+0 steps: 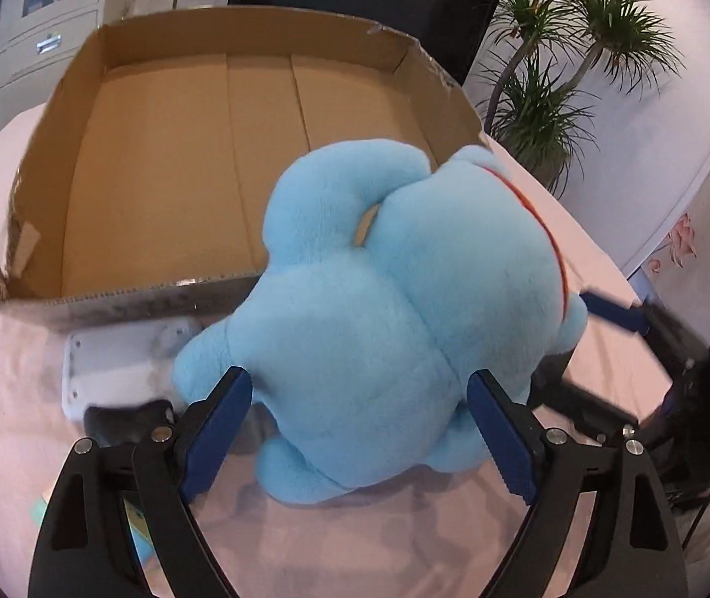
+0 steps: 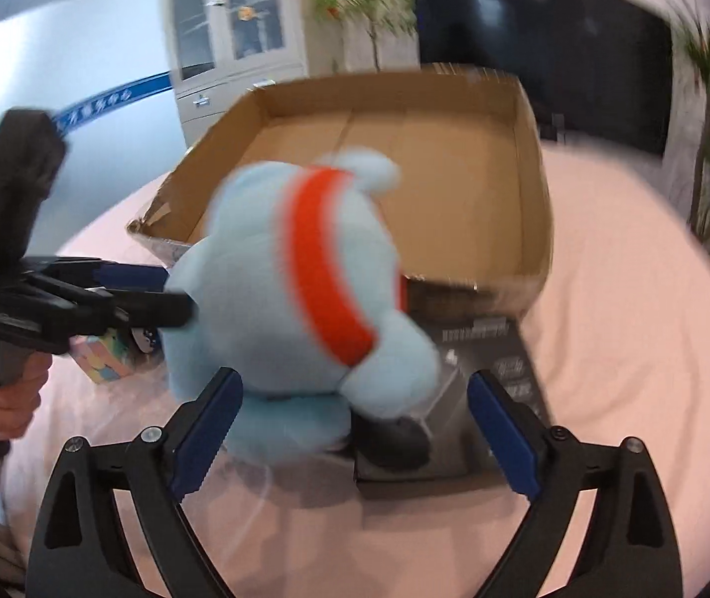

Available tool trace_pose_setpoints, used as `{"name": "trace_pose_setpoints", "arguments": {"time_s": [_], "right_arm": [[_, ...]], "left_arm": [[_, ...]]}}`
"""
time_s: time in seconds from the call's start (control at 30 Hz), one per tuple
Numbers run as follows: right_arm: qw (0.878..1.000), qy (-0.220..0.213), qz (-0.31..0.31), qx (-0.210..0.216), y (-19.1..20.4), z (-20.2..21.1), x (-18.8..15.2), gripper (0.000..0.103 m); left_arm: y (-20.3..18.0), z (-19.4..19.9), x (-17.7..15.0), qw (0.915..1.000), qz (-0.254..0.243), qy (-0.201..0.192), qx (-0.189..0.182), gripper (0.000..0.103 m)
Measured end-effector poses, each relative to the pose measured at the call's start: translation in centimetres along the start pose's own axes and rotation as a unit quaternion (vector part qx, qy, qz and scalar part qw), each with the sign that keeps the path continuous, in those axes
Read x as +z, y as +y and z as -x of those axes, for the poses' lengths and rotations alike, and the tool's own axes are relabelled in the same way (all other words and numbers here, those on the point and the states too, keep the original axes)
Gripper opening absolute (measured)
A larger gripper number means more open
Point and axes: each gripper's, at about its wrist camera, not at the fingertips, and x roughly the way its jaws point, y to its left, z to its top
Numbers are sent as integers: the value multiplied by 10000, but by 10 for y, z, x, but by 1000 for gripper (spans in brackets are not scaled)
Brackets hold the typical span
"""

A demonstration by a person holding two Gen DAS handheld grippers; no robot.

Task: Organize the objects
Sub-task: 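Carry the plush toy over the cardboard box with the right gripper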

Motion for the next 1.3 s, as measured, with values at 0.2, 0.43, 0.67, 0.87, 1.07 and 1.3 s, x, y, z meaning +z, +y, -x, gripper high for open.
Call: {"name": "trace_pose_setpoints", "arguments": {"time_s": [0.2, 0.43, 0.67, 0.87, 1.07, 1.3], "right_arm": [[9938, 9, 1108, -67, 22, -10, 8, 101], [9758, 380, 2153, -92, 44, -50, 7, 100], [9765, 225, 2087, -495, 49, -46, -11, 73], [9795, -2, 1926, -592, 55, -26, -12, 71], [9821, -367, 1727, -659, 60, -6, 2, 71], [9841, -754, 1448, -701, 59, 11, 36, 71]], "left_arm": [[14, -11, -19, 9977, 562, 198, -323, 89], [20, -44, -14, 9950, 803, 282, -528, 90], [4, -46, -15, 9984, 458, 69, -317, 76], [-16, -22, -14, 9997, 157, -146, -75, 74], [-28, 12, 1, 9991, -100, -353, 205, 74], [-30, 48, 27, 9953, -338, -817, 382, 74]]}}
